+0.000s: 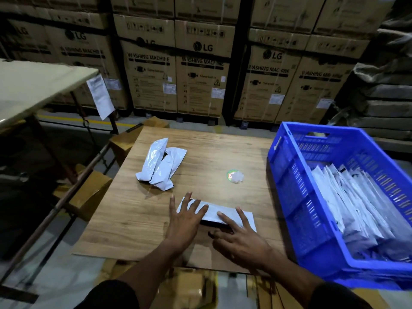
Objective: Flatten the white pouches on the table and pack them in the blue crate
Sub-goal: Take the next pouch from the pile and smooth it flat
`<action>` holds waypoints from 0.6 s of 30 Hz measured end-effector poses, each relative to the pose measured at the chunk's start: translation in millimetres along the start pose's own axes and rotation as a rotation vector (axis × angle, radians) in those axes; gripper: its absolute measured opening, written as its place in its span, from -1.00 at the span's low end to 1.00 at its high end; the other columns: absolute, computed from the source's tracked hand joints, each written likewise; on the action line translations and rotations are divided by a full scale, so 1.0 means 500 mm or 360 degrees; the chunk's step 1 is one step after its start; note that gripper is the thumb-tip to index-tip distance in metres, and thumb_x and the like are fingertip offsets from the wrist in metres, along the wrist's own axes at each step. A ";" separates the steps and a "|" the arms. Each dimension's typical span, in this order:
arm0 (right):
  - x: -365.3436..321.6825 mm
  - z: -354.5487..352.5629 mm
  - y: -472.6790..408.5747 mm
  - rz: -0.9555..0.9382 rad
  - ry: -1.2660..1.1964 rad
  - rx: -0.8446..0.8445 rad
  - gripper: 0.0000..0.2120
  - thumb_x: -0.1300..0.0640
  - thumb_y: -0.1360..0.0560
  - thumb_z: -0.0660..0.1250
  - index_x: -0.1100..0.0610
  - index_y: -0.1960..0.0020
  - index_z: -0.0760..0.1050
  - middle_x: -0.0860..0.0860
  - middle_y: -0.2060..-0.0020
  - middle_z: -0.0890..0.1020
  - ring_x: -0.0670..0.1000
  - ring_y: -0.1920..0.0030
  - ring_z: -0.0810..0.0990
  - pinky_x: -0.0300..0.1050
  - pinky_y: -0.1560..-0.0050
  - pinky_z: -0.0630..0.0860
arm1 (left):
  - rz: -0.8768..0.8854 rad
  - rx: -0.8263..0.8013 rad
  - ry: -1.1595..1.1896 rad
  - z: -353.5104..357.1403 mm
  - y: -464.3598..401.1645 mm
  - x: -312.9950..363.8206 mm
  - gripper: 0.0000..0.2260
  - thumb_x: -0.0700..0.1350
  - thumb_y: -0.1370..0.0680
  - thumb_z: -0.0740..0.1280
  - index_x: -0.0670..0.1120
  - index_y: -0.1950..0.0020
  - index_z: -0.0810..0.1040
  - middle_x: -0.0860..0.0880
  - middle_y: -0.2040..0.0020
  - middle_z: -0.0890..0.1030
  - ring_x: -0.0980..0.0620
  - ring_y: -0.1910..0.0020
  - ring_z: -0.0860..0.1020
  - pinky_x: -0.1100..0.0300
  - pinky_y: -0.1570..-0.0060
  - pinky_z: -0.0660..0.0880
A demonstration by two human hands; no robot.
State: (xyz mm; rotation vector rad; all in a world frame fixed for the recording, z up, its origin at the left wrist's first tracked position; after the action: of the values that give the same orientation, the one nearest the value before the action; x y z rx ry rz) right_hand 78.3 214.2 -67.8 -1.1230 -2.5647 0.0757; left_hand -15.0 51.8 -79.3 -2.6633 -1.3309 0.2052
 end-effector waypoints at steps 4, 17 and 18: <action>0.038 -0.021 -0.036 0.0226 -0.0205 0.0236 -0.93 0.05 -0.57 0.32 -0.04 0.09 0.55 -0.09 0.02 0.64 0.18 -0.20 0.61 0.04 0.02 0.57 | -0.0087 0.0036 0.0015 -0.032 0.001 -0.008 -0.52 -0.17 -0.37 0.42 0.03 -0.30 0.58 -0.08 -0.38 0.54 -0.25 -0.54 0.28 -0.48 -0.41 0.05; 0.200 -0.082 -0.065 0.0969 -0.1804 -0.0472 -0.70 0.31 -0.23 0.22 0.10 0.21 0.68 -0.07 0.27 0.72 -0.09 0.27 0.62 -0.17 0.22 0.52 | 0.0028 -0.0014 0.0145 -0.010 0.024 -0.003 -0.43 0.11 -0.60 0.17 -0.07 -0.58 0.28 -0.13 -0.61 0.24 -0.23 -0.58 0.21 -0.29 -0.44 0.15; 0.208 -0.074 -0.060 0.0978 -0.1829 -0.0627 -0.72 0.33 -0.25 0.24 0.11 0.21 0.68 -0.03 0.28 0.72 -0.07 0.29 0.60 -0.20 0.25 0.48 | 0.0034 -0.0028 0.0152 -0.011 0.023 0.001 -0.44 0.12 -0.61 0.16 -0.06 -0.57 0.31 -0.13 -0.60 0.26 -0.21 -0.57 0.22 -0.28 -0.43 0.16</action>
State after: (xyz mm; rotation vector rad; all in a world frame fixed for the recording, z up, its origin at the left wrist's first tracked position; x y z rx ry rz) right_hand 3.6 265.4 1.9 -2.5817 -3.0445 0.5091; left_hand -4.8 44.8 -76.4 -2.6661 -1.2815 0.0684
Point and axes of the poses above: each hand's wrist, its own y-axis away from the middle knuckle, its own z-axis out of the palm, x = y × z, the point moved 5 cm from there along -y, towards the middle knuckle
